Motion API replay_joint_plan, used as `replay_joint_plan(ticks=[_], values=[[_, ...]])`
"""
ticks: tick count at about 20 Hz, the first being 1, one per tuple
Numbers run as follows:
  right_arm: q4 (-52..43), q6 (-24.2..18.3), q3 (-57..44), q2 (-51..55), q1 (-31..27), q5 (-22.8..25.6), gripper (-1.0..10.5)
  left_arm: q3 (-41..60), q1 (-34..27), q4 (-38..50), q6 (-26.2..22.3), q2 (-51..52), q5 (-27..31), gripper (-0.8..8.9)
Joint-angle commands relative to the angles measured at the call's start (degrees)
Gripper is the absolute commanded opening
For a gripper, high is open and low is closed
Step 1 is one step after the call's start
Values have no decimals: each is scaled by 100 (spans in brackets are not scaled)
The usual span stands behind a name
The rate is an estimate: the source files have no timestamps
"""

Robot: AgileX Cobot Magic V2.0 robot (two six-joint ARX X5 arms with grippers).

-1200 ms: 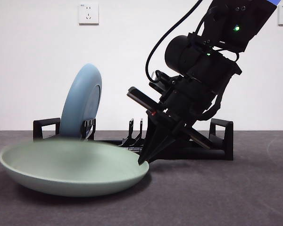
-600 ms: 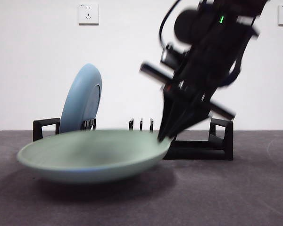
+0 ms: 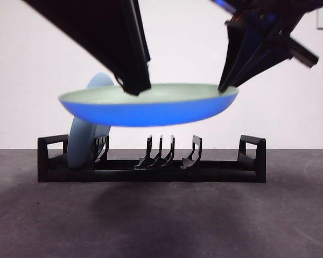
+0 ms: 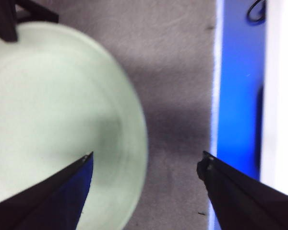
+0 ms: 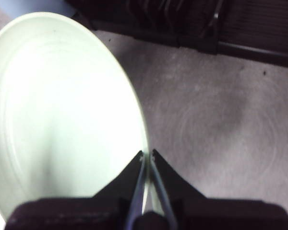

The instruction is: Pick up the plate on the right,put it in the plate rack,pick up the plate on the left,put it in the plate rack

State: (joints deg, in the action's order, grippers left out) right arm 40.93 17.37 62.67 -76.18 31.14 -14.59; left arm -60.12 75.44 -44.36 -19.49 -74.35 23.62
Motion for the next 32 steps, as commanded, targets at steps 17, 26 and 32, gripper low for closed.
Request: replay_joint_plan(ticks=[17,26,32], values=[[568,-94,-13,1268,-2,-24,12,0,-15,540,-284,-164,-448,-8],[-409,-184,-13,2376,-601,437,350,0,-269,1537,90,-164,-866,-8],[-748,-317,-13,3475,-752,2186,346,0,-1475,2905,1084,-164,-2452,-9]])
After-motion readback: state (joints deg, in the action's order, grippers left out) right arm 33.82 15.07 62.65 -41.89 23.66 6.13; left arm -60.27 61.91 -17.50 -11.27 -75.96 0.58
